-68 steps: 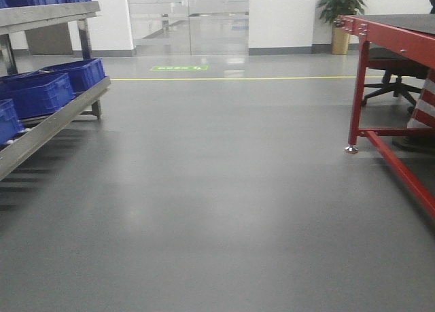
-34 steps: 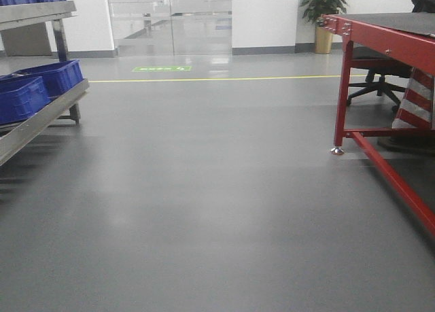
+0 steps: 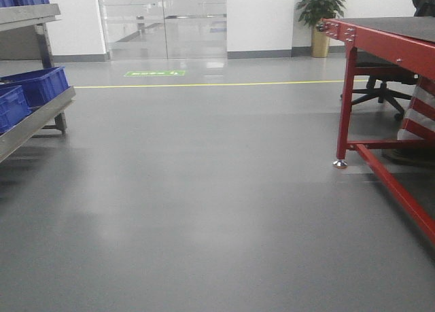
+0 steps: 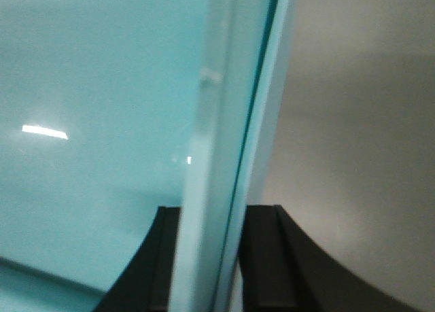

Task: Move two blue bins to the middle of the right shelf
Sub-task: 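Hold the teal bin with both grippers while driving across the open floor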

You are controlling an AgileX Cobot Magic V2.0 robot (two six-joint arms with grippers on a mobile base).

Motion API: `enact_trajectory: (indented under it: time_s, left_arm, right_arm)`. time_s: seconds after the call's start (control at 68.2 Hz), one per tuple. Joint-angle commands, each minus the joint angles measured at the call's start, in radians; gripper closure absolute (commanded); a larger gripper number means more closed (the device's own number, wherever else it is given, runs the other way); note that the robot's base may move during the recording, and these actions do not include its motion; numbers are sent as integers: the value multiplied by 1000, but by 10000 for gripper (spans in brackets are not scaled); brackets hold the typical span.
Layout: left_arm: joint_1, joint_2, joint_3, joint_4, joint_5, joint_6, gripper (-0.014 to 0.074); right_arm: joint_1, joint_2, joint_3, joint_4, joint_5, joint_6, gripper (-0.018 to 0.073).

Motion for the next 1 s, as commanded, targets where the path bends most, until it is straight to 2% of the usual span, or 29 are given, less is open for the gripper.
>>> enact_trajectory:
  time_s: [0.0,0.982]
  left_arm:
    - [5,-23,-20,-55,-115,-11,707]
    - [5,-23,-20,-55,-115,-11,707]
  right_arm:
    - [-6,-12,-12,-14,-48,-2,713]
    - [-6,-12,-12,-14,-48,-2,713]
